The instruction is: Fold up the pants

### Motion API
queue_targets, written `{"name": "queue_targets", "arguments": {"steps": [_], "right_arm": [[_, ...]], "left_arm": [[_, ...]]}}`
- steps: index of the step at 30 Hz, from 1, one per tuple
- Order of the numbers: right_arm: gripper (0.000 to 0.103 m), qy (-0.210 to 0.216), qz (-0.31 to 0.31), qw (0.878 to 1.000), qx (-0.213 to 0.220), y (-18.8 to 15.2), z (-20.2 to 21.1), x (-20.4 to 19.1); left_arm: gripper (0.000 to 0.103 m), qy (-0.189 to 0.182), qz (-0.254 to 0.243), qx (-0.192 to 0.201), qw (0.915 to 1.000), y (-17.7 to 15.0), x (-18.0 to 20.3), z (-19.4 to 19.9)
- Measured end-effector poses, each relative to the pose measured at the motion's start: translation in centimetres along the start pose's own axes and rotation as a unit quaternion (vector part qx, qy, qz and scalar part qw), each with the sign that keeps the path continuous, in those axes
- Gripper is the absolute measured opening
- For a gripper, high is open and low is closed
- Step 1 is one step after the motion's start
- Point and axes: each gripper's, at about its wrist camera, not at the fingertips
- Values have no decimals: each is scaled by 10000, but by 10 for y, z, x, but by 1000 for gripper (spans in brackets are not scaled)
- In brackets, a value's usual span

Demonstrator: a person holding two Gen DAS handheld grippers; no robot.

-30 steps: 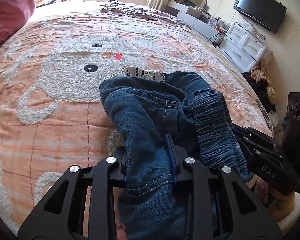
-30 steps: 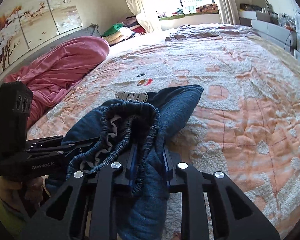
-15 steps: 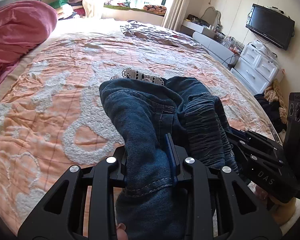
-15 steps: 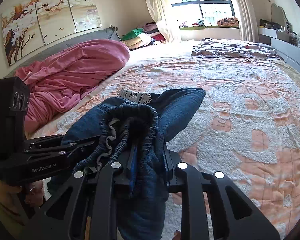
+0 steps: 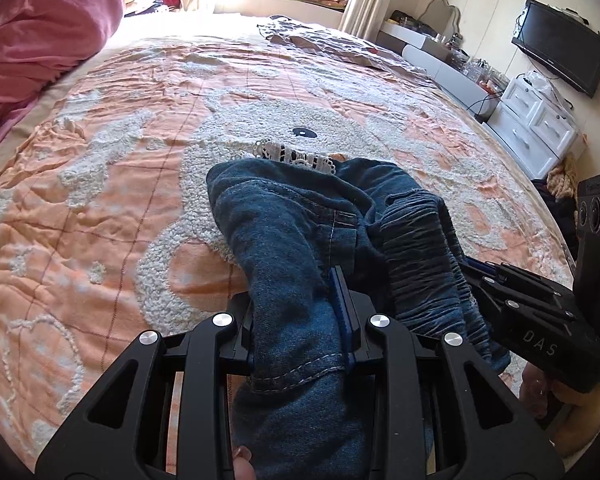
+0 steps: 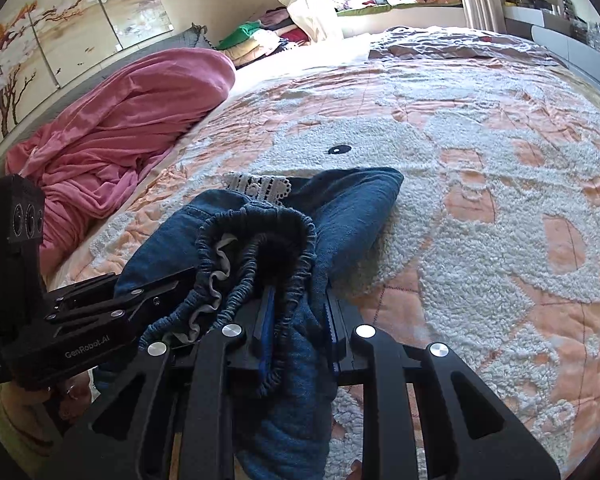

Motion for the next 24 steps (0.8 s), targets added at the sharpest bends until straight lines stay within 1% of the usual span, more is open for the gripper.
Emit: {"name": "queue_targets", "arguments": {"steps": [2,8,9,10,14,17,19,21,24], "right_arm": [[22,53,-138,9999,-71,-4,-3,5],[35,-41,-462,9982,-378,-14,-13,16],[41,-79,-518,9977,-421,-15,-15,17],[43,-99,-578,9973,-439,-16,-16,19],[45,-147,-651,9968,-434,-20,-17,20],[54,-343,-591,9969,-384,-20,-14,16],[61,-470,-558,9969,-307,-23,-9,14],[62,-541,-570,9966,-239,-25,-5,14],[66,-576,-652,9960,-188,-29,2,16]], "left_arm": [[22,-4,19,-18,10000,0,-3,-2],[28,21,134,-83,9999,-1,-11,-6],[30,32,138,-86,9999,-1,-11,-7],[31,29,155,-89,9998,-2,-13,-8],[32,20,174,-96,9998,-3,-14,-9],[33,6,127,-69,9999,-3,-15,-9],[36,2,114,-61,9999,-4,-16,-8],[38,-24,117,-70,9999,-4,-17,-7],[45,20,55,-64,10000,-4,-18,-7]]}}
Point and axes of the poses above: each gripper's, at about its wrist camera, not at the fingertips, and z roughly against the way its jaws point, x to its right, y to its top, and after that the axes turned 13 degrees about z, right-handed
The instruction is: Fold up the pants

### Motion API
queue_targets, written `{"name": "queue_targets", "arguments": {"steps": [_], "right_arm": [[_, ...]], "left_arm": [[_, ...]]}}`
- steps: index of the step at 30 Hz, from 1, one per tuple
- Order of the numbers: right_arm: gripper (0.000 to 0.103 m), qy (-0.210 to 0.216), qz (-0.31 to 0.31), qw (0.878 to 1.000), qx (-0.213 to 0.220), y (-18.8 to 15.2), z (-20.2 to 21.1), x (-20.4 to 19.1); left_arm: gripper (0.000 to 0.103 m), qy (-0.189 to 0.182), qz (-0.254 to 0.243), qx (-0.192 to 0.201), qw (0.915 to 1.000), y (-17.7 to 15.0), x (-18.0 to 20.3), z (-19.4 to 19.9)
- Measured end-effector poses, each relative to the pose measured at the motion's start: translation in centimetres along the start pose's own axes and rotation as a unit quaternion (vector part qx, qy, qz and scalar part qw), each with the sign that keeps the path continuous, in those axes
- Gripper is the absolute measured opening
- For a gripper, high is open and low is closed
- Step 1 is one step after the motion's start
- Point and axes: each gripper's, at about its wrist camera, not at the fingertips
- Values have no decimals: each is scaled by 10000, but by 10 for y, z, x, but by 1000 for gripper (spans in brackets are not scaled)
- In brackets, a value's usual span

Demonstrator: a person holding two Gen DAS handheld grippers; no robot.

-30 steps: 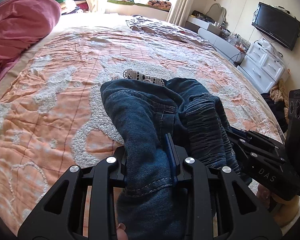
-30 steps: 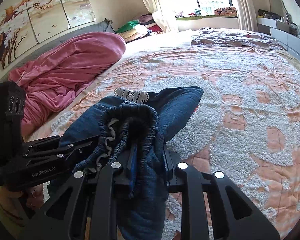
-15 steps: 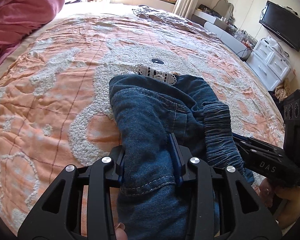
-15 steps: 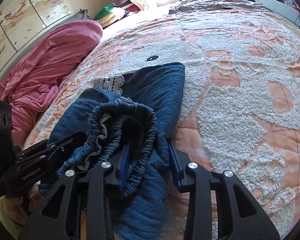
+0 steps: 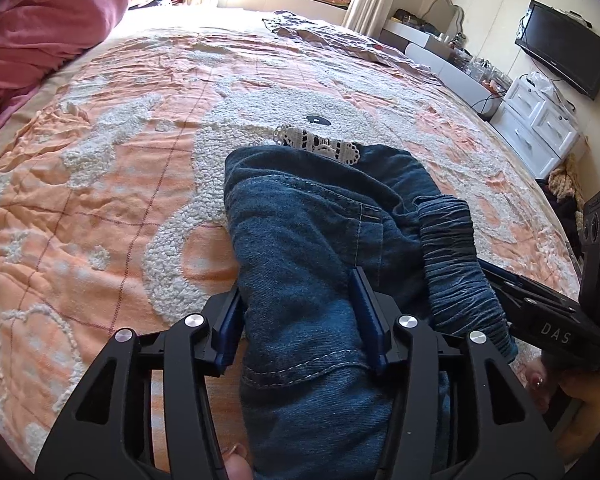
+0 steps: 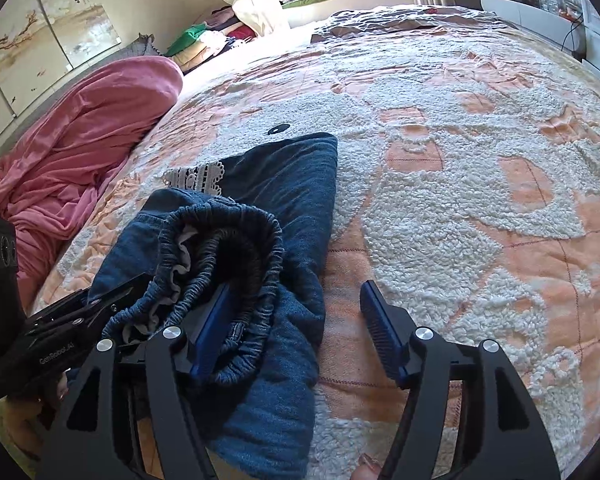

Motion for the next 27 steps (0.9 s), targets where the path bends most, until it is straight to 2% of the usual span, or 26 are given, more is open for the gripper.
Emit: {"name": "queue_targets", "arguments": {"steps": [6,8,10,17,27], "right_arm": [[74,-131,36,9998,111,-2,14,0],[76,-85,28,9998,160,-2,19,-1],[79,-146,65,9997,173,-2,23,-3],[83,-185,123,9996,194,-3,31,-8],[94,-312,271,9981,453,1,53,-11]], "left_arm": [[49,-32,0,-13,10000,1,-3,4],[52,-49,-12,-18,10000,1,-2,6],[60,-18,-47,-47,10000,2,-2,8],[65,-32,-53,-11,10000,2,-3,18],[84,53,-65,181,9998,3,-3,39]]}}
Point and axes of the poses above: each gripper's, at about its wrist camera, not at the fingertips, and z roughly against the way its jaws point, x to its right, y to its top, and after that the axes turned 13 degrees about z, right-handed
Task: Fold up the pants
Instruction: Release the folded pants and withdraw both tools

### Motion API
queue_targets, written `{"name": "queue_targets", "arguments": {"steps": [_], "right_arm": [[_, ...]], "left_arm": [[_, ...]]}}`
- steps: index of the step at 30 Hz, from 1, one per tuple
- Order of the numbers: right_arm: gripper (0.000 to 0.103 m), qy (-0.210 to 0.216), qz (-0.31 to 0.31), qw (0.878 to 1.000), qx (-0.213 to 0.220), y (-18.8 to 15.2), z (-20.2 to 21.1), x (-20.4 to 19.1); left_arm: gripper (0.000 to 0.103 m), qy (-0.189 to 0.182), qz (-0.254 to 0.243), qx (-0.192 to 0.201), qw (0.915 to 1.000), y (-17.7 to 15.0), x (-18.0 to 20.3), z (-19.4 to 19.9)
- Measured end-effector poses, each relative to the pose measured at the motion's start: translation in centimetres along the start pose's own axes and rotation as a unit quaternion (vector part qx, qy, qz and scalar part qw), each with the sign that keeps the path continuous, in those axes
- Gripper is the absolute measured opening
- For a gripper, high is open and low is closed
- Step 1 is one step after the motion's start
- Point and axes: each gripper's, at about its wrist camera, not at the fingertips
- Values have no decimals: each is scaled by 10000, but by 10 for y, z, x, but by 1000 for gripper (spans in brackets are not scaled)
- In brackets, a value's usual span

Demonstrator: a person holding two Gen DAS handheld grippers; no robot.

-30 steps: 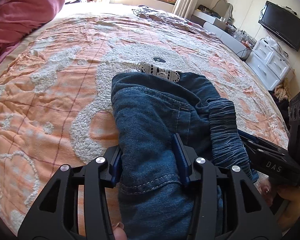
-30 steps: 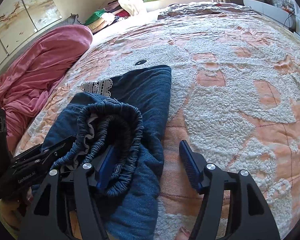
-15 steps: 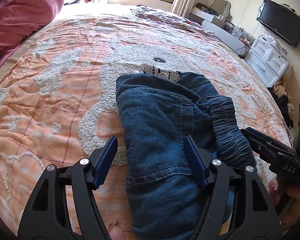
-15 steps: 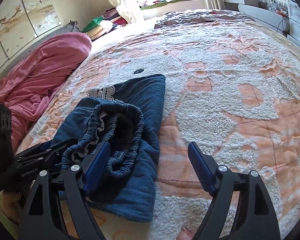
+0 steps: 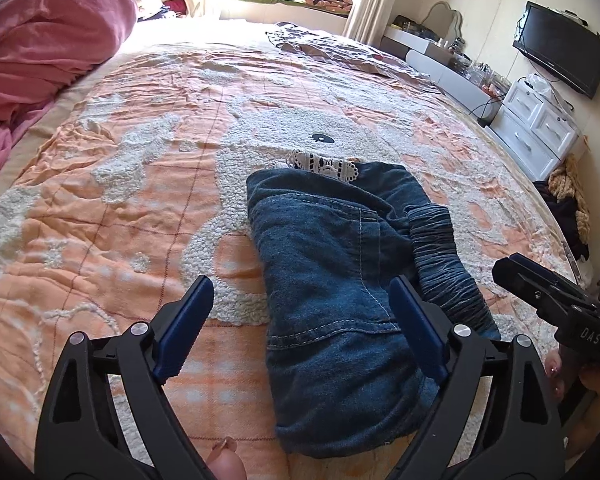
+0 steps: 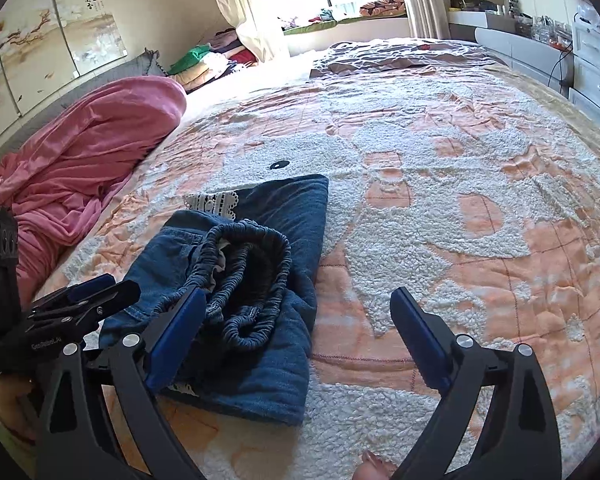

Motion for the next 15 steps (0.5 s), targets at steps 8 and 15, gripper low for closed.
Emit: {"name": "queue_targets", "arguments": {"steps": [8,15], "right_arm": [[98,-154,274,9993,217,2,23,-9],[98,-143,372,9983,418,3,47,-14]], "left_arm": [[93,133,-13,243,9996,-9,1,29],[93,193,-93,442,9988,-23,7,58]]}}
Point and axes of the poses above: each gripper's, at about its wrist camera, not at the fingertips, and z roughly against the way its jaws point, x to its right, y to its top, and after that the axes turned 13 degrees about z, right-handed
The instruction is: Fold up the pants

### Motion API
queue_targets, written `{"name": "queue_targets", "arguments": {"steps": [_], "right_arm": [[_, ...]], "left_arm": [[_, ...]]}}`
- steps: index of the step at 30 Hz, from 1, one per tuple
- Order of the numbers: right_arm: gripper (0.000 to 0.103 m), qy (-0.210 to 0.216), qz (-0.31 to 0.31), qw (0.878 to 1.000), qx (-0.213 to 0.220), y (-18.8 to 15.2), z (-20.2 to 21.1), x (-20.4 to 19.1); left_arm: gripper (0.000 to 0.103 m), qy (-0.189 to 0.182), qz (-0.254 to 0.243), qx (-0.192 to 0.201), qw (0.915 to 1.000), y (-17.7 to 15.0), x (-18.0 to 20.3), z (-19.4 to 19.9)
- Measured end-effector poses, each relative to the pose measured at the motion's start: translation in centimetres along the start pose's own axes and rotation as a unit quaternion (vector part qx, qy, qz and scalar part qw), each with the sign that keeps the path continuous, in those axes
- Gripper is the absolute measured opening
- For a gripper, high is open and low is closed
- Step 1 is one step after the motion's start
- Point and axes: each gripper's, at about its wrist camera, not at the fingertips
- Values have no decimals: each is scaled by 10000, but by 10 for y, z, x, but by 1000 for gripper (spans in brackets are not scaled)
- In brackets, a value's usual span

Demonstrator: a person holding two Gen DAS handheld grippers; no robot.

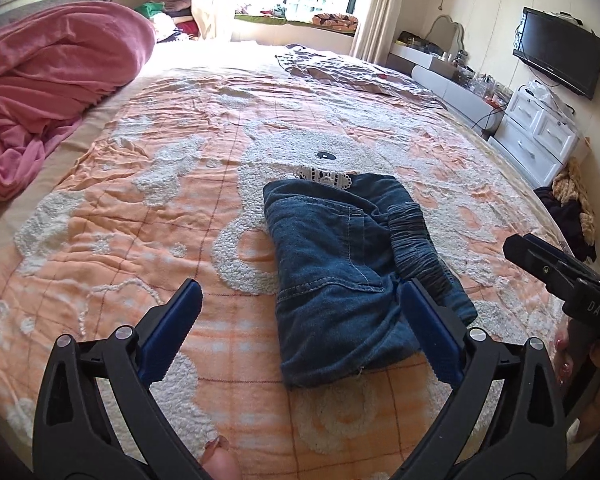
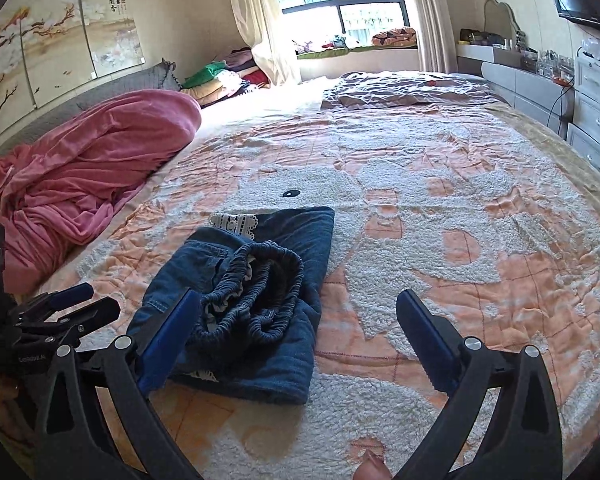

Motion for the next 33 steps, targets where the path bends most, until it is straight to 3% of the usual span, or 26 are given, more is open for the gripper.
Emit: {"name": "queue_targets", "arguments": {"steps": [17,33], "right_arm": [[98,-21,200,9998,72,-27,47,-13],[98,-106,340,9993,-89,-72,54,-19]], "left_arm": [[93,84,-54,191,9998,-37,10,44],[93,230,63,67,9997,-78,1,44]]}}
Point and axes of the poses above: each gripper's, at about its wrist camera, not at the fingertips, and z roughly against the way its jaws point, x to its right, y to its top, and after that the axes turned 13 degrees about z, right-handed
